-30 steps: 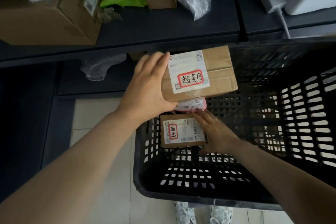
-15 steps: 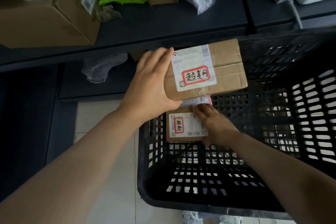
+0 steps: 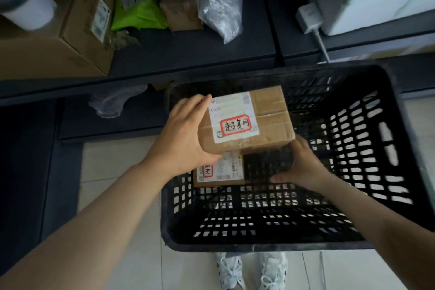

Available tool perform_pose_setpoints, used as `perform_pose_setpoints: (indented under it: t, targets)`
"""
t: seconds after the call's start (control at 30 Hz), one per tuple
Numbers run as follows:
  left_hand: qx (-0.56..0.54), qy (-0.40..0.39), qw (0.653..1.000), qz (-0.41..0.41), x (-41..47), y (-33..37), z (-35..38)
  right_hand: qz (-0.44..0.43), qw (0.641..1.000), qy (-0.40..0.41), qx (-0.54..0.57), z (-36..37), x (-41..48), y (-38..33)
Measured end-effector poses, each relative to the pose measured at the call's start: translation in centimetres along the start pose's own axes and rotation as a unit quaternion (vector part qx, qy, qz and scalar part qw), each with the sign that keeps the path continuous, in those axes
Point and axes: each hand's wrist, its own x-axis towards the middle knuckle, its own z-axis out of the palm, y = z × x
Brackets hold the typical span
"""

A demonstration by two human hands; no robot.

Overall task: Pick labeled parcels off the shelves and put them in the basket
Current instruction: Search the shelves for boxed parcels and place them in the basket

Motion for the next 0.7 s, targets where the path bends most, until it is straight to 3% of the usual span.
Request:
perform_pose_setpoints:
  t: [0.13,0.23,0.33,0.4,0.57,0.7]
  targets:
    - [0.011,-0.056,0.998,0.016,-1.4,1.5,0.8,-0.081,0.994,0.033,0.066,-5.9,-2.7,-1.6]
    - [0.009,-0.078,0.997,0.016,-2.4,2.1,1.9,-0.161,0.986,-0.042,-0.022,-7.2,-4.4,-4.1]
    - [0.011,-0.087,0.996,0.015,-3.3,2.4,2.9,-0.212,0.963,-0.061,-0.152,-5.9,-4.6,-5.3]
    - [0.018,-0.087,0.996,0.022,-3.7,2.2,3.2,-0.224,0.95,-0.055,-0.209,-4.9,-4.5,-5.6]
    - [0.038,-0.081,0.996,0.023,-5.0,0.2,2.6,-0.212,0.952,-0.067,-0.21,-2.6,-4.3,-5.6]
    - [-0.002,0.03,0.998,-0.059,-6.6,-2.0,2.3,-0.176,0.945,-0.165,-0.219,-0.8,-3.4,-5.3]
